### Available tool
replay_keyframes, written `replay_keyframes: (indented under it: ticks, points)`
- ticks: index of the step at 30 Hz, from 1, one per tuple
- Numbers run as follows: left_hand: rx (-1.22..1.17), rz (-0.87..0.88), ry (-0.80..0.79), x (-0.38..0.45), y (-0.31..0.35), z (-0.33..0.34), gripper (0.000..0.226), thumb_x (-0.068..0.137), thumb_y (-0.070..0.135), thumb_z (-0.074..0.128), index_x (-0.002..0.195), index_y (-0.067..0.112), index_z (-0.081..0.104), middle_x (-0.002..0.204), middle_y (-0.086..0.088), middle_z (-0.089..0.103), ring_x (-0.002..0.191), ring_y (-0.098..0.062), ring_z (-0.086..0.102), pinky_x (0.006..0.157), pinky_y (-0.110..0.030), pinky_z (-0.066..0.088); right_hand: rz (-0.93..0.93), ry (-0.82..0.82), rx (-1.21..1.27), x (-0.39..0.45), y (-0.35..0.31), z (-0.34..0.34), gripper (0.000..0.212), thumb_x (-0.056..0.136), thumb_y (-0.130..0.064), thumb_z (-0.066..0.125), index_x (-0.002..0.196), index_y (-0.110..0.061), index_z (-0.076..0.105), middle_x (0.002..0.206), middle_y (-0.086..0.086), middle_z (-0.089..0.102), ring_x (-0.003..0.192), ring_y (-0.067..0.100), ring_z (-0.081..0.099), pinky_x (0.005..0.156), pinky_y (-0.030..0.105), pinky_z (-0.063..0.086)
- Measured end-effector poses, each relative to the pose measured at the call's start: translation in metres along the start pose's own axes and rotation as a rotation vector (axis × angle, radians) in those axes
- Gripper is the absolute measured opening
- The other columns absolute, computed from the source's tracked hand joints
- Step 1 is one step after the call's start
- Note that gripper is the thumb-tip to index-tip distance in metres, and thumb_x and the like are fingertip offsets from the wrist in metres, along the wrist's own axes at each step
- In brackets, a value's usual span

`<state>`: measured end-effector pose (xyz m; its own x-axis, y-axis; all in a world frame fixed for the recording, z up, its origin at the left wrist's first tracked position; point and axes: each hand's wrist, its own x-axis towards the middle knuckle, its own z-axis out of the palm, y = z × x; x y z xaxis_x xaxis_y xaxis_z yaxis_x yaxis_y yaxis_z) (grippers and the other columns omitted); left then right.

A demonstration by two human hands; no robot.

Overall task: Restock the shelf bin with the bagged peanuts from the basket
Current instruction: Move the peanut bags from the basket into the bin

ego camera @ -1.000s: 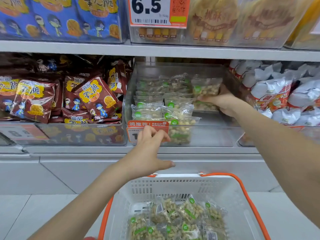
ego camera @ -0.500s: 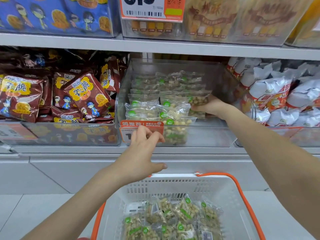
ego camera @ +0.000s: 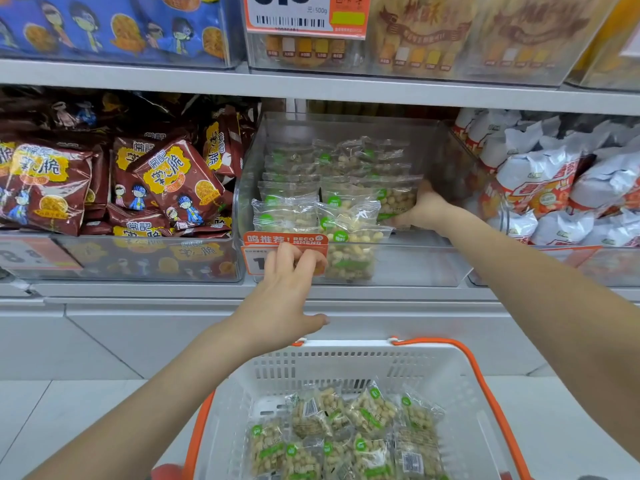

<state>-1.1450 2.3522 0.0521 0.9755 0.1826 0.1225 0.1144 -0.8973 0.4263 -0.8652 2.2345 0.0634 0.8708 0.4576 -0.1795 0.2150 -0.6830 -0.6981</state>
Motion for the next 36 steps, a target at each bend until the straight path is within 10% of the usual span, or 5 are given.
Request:
replay_keyframes:
  ticks: [13,25,32,36]
  points:
    - [-0.076,-0.155,-0.046,-0.013,0.003,0.044,0.067,0.08,0.027,0.071,0.131,0.012,0.032,0.126,-0.009,0.028,0.121,-0.026,0.03,0.099,-0.033,0.033,-0.623,0.483,0.099,-0.18,0.067,0.025,0.058,0.079,-0.003,0.073,0.127,-0.013,0.043,0.115,0.005,0.047,0.096,0.013,0.05,0.088,0.022,0.044]
    - [0.056,-0.608,-0.797,-0.095,-0.056,0.189,0.066,0.087,0.024,0.064,0.14,0.008,0.029,0.137,-0.013,0.041,0.123,-0.03,0.043,0.094,-0.036,0.042,0.052,-0.479,-0.481,-0.226,0.232,0.173,0.076,0.076,-0.035,0.076,0.139,-0.023,0.034,0.14,0.007,0.044,0.127,0.028,0.042,0.107,0.043,0.035]
    - [-0.57,-0.975,-0.401,-0.088,-0.048,0.245,0.047,0.081,0.028,0.073,0.111,0.01,0.042,0.095,0.002,0.051,0.08,-0.009,0.051,0.069,-0.019,0.046,0.13,-0.633,-0.397,-0.238,0.239,0.239,0.062,0.08,-0.03,0.073,0.131,-0.02,0.038,0.12,0.002,0.058,0.104,0.018,0.057,0.091,0.035,0.05]
    - [-0.689,-1.152,-0.388,-0.067,-0.052,0.255,0.084,0.08,0.047,0.068,0.141,0.002,0.032,0.142,-0.018,0.042,0.128,-0.033,0.044,0.104,-0.04,0.039,0.151,-0.633,-0.575,-0.245,0.235,0.274,0.085,0.075,-0.042,0.074,0.14,-0.017,0.026,0.143,0.007,0.035,0.136,0.03,0.028,0.109,0.049,0.032]
